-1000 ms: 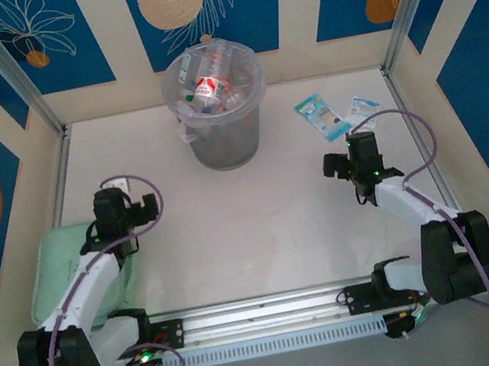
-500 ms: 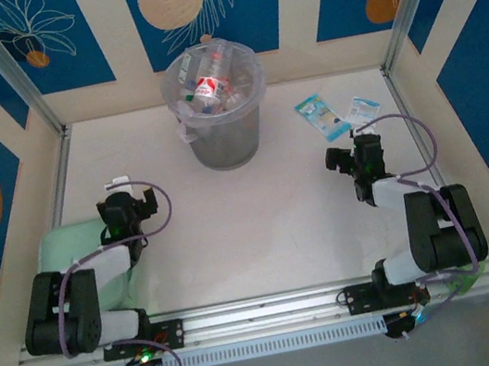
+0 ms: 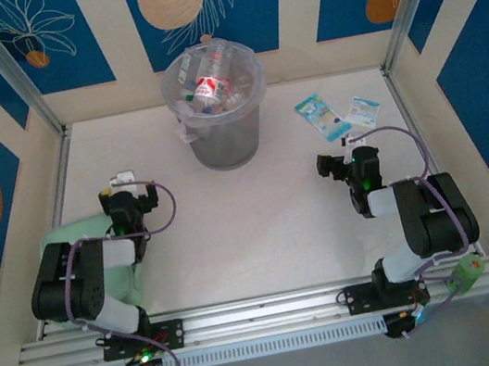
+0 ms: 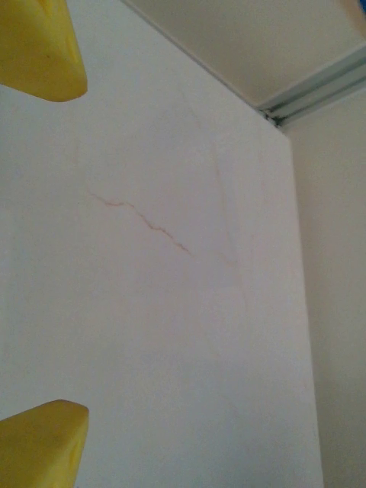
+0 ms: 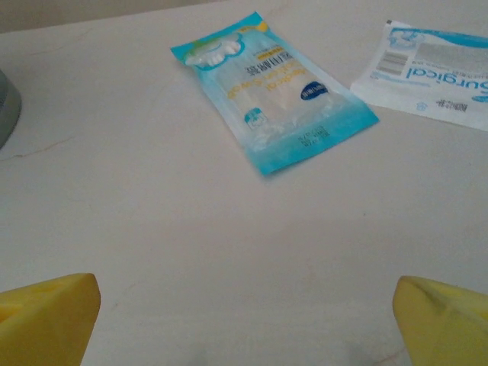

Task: Put the plastic bottles in the bin

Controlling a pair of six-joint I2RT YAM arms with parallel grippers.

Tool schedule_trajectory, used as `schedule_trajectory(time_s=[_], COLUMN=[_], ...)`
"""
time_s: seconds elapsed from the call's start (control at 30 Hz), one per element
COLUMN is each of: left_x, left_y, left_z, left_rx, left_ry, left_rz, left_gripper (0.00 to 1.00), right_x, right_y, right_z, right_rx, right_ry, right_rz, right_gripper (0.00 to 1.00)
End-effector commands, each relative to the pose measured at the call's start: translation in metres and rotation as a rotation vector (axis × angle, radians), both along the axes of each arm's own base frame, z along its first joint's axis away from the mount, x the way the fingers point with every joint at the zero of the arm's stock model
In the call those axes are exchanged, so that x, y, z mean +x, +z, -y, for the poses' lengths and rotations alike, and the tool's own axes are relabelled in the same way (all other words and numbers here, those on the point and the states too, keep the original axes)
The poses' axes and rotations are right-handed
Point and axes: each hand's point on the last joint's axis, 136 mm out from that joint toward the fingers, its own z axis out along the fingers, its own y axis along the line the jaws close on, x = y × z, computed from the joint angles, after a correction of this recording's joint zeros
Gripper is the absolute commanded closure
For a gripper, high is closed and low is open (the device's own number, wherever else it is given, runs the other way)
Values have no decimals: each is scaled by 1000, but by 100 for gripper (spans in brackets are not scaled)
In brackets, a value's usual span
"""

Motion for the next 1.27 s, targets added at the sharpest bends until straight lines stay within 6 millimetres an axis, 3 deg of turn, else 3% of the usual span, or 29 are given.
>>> schedule_trajectory(time_s=[0.0,1.23], left_x=[-4,-3], left_y=[-10,-8], left_z=[11,10], left_rx=[-26,-21], left_ry=[-53,-52], left_rz=[-15,0], left_gripper=[0,0], right_x=[7,7], right_y=[16,16], right_z=[-1,-1], right_rx=[-7,-9], right_ry=[19,20], right_rz=[65,67], right_gripper=[1,1])
